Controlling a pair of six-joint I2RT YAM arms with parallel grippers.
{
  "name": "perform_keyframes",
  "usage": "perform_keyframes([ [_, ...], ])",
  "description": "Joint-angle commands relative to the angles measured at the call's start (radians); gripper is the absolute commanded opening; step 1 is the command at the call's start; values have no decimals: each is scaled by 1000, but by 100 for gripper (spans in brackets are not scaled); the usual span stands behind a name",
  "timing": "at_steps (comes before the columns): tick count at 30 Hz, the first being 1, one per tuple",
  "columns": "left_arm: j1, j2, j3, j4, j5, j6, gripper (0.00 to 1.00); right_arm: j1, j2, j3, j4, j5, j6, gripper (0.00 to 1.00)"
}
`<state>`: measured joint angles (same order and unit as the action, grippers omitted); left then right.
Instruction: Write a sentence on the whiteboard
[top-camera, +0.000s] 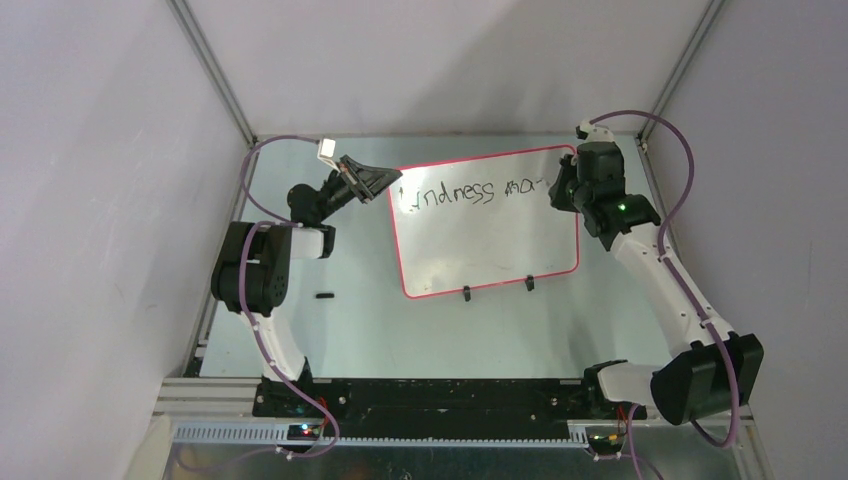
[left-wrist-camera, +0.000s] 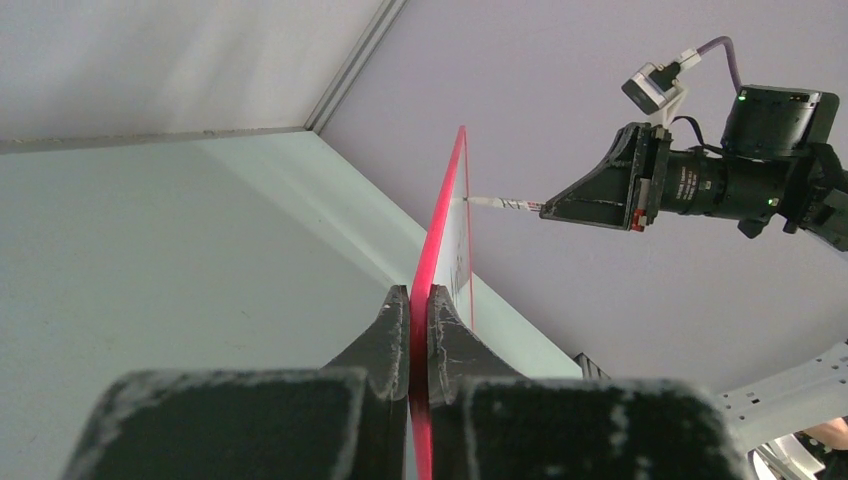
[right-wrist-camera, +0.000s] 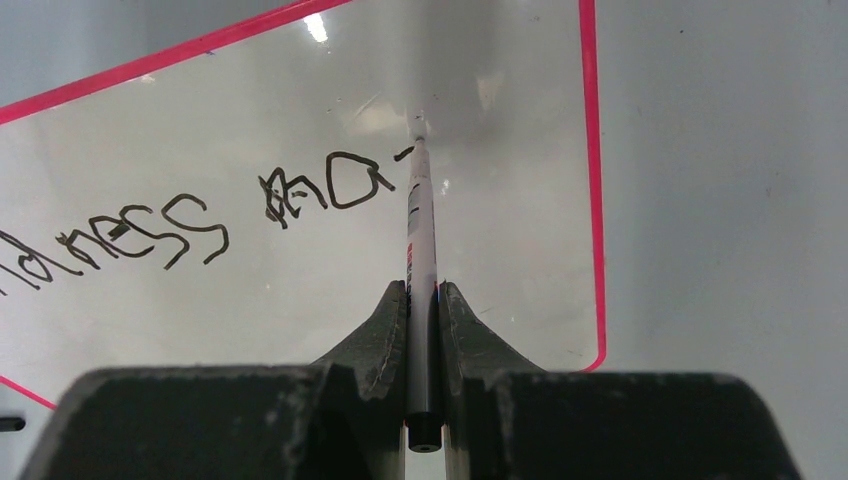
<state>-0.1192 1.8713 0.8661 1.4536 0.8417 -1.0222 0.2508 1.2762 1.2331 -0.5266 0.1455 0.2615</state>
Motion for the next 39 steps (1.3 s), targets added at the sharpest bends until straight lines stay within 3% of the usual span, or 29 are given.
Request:
perform_keyframes([
  [1,8,-11,21,37,29,54,0,-7,-52,39,26,-6,6,0],
  [39,8,-12,19,41,28,53,0,-9,0,39,10,-25,10,0],
])
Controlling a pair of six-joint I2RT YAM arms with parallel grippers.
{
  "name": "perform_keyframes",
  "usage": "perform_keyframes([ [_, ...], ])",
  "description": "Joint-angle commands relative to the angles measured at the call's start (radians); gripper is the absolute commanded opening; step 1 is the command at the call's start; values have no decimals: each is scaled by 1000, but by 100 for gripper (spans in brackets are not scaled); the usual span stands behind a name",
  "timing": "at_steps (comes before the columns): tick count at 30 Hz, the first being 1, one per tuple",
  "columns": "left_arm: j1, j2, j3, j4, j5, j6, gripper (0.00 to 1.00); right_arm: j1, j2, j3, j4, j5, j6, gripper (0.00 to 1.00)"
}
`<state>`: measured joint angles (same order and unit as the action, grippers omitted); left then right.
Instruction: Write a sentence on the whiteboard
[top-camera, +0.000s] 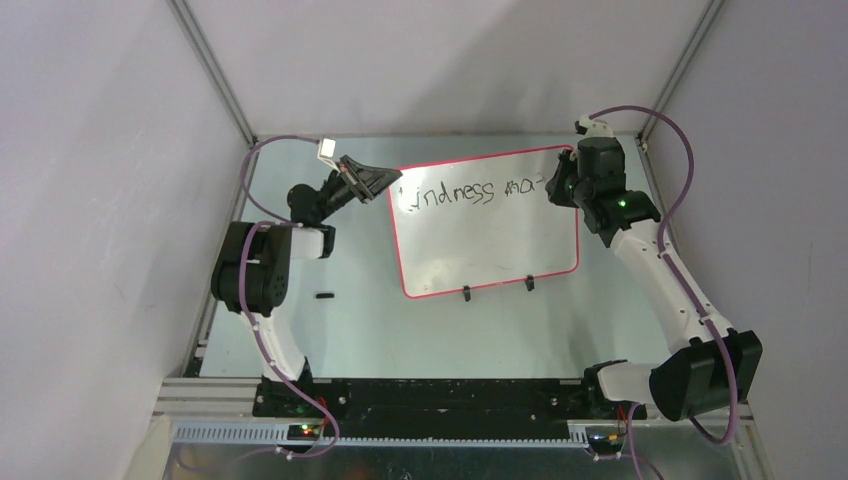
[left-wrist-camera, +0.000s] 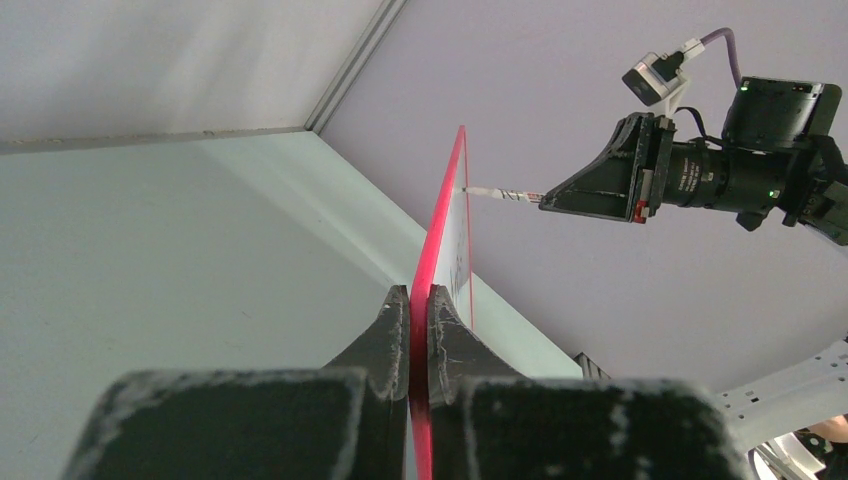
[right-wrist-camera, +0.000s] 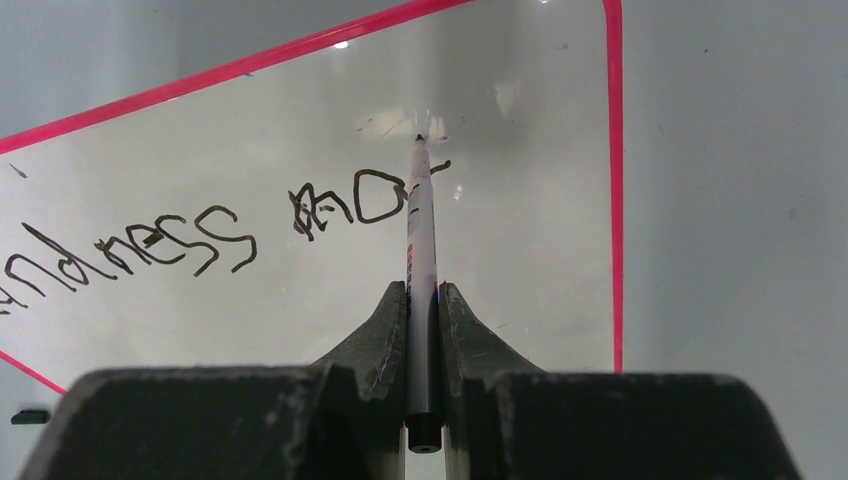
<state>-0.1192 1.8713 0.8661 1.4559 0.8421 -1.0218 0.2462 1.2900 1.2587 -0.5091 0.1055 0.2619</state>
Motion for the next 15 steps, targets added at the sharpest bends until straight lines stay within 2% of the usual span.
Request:
perform_keyframes([
  [1,9,-13,19,40,28,52,0,-5,-15,9,-9,14,11,0],
  [15,7,-13,17,49,27,45,0,3,-77,-99,-22,8,19,0],
])
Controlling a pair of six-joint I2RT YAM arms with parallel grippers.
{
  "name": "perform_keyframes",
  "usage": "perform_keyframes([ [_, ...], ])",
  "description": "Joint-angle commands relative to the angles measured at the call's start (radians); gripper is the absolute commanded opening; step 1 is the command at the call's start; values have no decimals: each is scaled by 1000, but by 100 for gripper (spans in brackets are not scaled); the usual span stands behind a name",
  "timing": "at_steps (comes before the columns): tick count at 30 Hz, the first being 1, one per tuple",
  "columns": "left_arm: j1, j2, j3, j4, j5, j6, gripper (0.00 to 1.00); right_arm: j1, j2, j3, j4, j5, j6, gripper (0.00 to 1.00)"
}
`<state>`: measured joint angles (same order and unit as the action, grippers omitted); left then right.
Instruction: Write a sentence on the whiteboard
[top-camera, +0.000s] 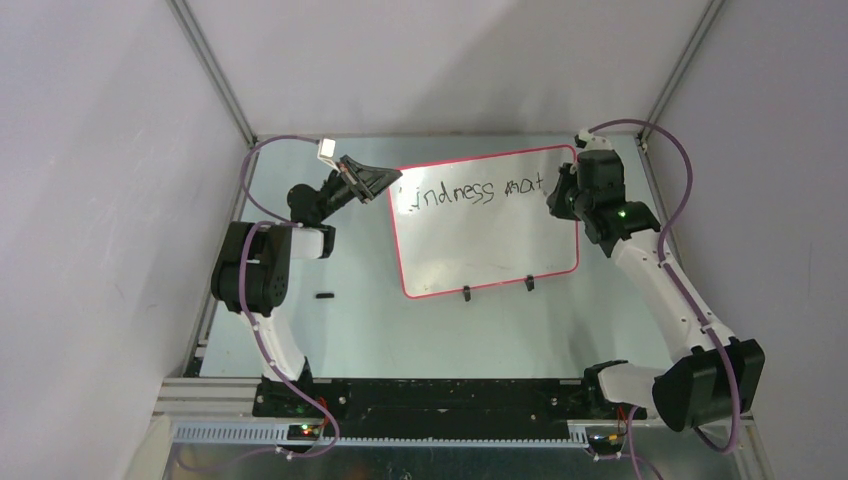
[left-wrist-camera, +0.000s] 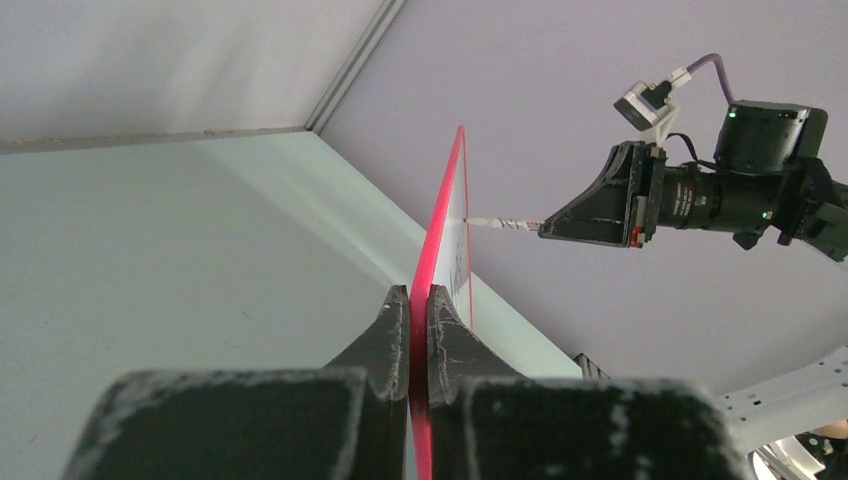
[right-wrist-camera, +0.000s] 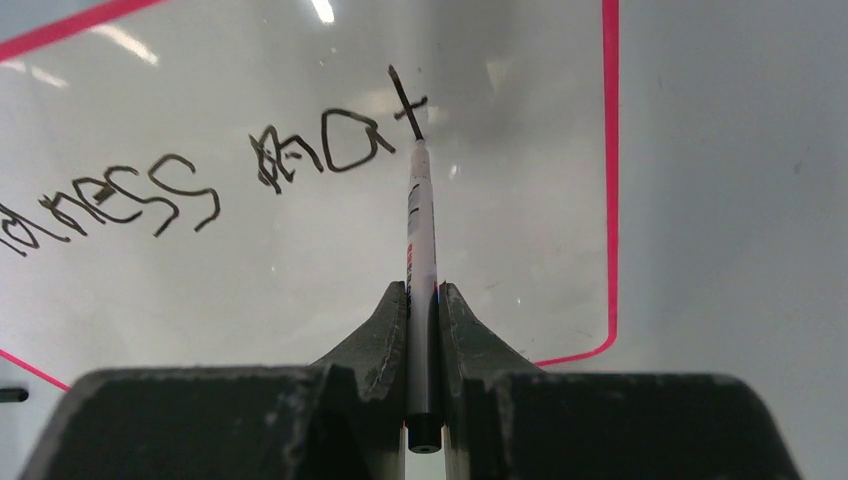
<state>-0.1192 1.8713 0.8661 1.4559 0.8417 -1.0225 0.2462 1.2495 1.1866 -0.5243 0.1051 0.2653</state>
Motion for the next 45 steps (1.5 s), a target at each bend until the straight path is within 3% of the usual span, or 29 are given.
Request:
perform_keyframes([
  [1,8,-13,16,49,27,46,0,3,-45,-41,-3,9,16,0],
  [45,12,-15,13,54,27,45,0,-37,-12,76,19,12,14,0],
])
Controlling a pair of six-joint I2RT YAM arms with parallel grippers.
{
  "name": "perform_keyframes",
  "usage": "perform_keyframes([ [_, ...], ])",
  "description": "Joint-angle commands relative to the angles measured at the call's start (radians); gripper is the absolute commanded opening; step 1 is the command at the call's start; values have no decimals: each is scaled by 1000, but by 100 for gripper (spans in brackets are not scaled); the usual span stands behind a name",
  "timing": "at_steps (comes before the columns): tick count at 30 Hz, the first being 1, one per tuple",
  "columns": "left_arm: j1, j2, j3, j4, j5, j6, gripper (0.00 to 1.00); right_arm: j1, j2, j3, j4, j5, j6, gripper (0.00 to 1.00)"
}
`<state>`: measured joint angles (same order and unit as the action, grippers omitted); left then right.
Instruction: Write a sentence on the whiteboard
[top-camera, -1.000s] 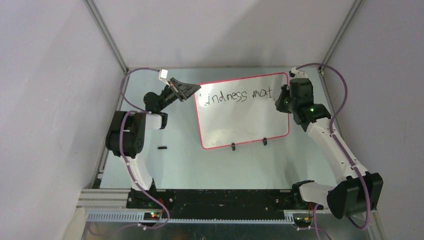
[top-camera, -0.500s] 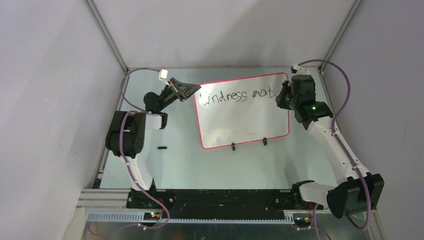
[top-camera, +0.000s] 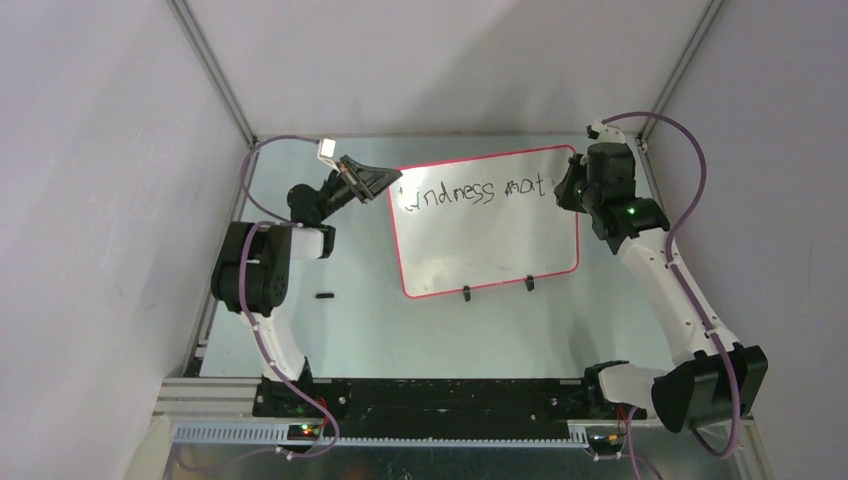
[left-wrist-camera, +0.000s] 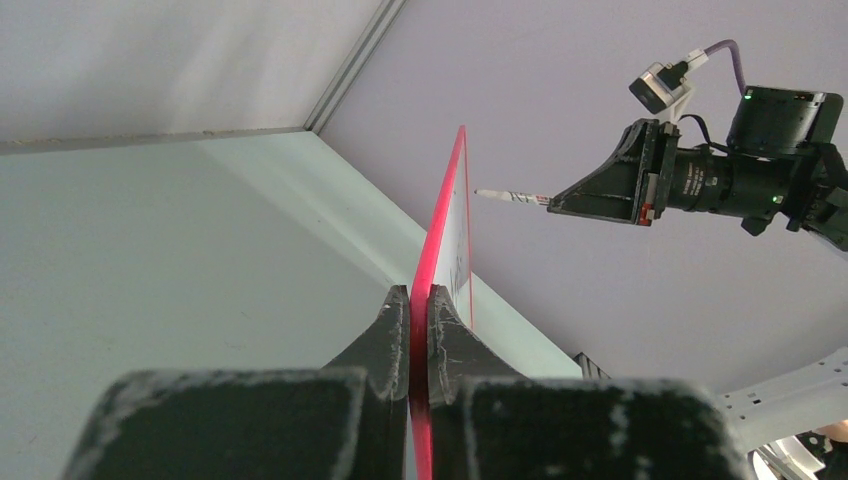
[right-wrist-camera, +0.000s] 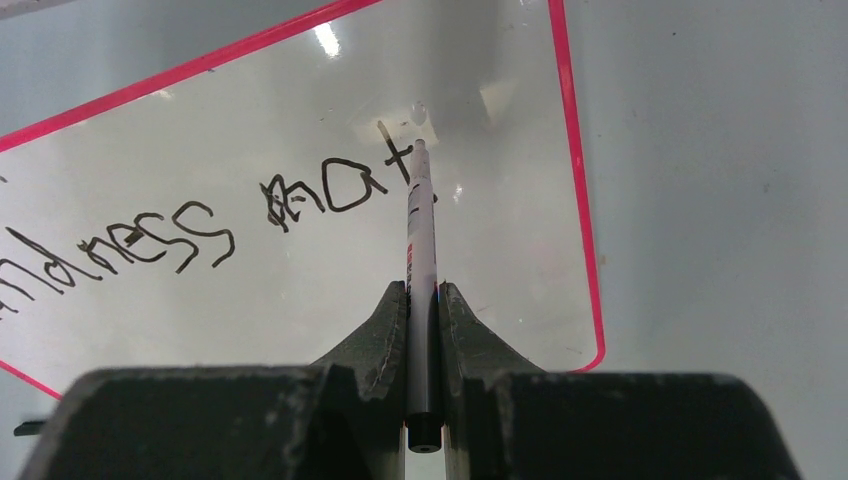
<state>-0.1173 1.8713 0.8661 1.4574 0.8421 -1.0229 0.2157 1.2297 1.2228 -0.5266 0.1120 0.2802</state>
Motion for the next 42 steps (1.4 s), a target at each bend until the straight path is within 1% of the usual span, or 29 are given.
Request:
perform_keyframes([
  [1,9,-15,13,52,26,45,0,-7,10,41,20,4,-1,0],
  [13,9,-15,13,52,27,44,0,-7,42,39,31,-4,1,0],
  [24,11,-15,13,51,26,46,0,-19,47,39,26,50,9,0],
  [37,13,-15,13,52,28,44,0,-18,-12,40,62,4,6,0],
  [42,13,-14,13,52,26,44,0,-20,15,70,51,3,5,0],
])
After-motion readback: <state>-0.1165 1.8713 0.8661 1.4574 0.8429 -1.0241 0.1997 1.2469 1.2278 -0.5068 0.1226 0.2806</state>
